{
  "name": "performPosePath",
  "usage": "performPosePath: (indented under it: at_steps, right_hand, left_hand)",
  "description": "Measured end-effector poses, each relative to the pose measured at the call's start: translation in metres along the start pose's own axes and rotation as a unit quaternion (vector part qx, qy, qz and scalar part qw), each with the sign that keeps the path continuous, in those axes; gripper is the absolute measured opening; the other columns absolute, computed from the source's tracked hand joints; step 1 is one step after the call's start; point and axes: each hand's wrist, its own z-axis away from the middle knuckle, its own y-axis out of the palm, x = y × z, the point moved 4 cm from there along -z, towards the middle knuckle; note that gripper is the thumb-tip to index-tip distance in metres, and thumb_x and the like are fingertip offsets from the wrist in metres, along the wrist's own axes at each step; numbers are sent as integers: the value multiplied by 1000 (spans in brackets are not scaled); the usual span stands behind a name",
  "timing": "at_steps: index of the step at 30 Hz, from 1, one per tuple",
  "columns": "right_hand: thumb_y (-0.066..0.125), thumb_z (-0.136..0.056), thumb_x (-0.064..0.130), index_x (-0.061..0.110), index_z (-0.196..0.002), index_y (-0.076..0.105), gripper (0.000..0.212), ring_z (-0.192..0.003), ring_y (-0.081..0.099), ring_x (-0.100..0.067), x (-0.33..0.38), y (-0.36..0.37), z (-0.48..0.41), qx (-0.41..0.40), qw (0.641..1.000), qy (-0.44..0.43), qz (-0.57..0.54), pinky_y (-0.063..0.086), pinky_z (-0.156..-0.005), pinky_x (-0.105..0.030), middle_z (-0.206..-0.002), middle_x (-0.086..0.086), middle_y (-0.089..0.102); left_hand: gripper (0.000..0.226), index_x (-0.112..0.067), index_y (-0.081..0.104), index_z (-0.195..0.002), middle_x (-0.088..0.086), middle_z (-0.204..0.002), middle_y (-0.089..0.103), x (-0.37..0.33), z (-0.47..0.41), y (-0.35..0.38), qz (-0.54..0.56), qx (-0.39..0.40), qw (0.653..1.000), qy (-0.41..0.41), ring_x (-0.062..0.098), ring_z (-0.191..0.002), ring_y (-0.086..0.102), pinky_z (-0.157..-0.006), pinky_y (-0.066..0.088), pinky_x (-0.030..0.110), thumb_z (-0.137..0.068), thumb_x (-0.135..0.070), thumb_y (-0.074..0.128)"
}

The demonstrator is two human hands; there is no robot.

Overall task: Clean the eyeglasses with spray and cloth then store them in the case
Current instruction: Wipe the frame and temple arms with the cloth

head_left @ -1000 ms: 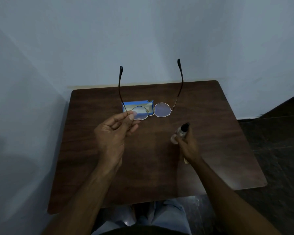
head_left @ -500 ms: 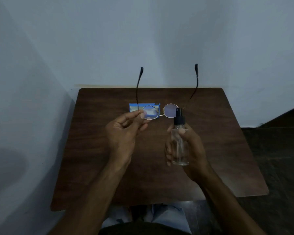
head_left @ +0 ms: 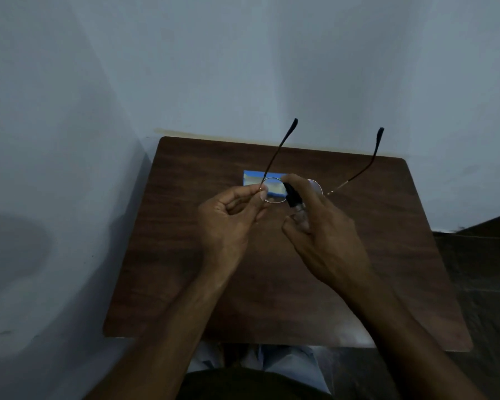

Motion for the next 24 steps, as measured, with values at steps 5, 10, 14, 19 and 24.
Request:
performPosePath:
  at_steps: [5, 10, 14, 19, 24]
  right_hand:
    - [63, -93, 28, 39, -144, 41, 58, -93, 66, -16, 4, 6, -3, -27, 1000, 9, 7, 49, -72, -34, -128, 7, 61]
    - [61, -94, 31, 43, -142, 36, 56, -93, 66, -20, 10, 7, -4, -17, 1000, -3, 1, 57, -77, -41, -124, 4, 63]
    - [67, -94, 31, 47, -138, 29, 60, -85, 63, -15, 8, 13, 6, -14, 1000, -7, 9, 55, -71, -36, -115, 5, 64]
    - [69, -92, 26, 43, -146, 36, 65, -86, 62, -13, -9, 5, 13, -30, 999, 23, 13, 45, -70, -30, -112, 9, 62]
    - [69, -89, 20, 39, -147, 41, 67, -82, 58, -10, -33, -11, 17, -84, 994, 66, 8, 44, -72, -32, -116, 9, 64]
  left_hand:
    - [23, -1, 77, -112, 7, -100, 82, 1, 1, -4, -9, -7, 1000, 4, 24, -91, 80, -82, 65, 38, -89, -4, 78]
    - [23, -4, 78, -112, 6, -101, 82, 3, 1, -4, -27, -7, 1000, 5, 23, -93, 80, -83, 65, 40, -90, -6, 79]
    - [24, -3, 77, -114, 4, -101, 82, 3, 1, -2, -26, -6, 1000, 2, 20, -92, 80, -80, 66, 35, -90, -5, 77]
    - [23, -2, 77, -112, 5, -98, 82, 2, 2, 0, -4, -15, 1000, -1, 23, -89, 80, -78, 66, 34, -89, -6, 78]
    - [23, -2, 77, -112, 5, -96, 82, 2, 2, 3, -1, -23, 1000, -2, 22, -85, 80, -75, 66, 32, -90, -7, 77]
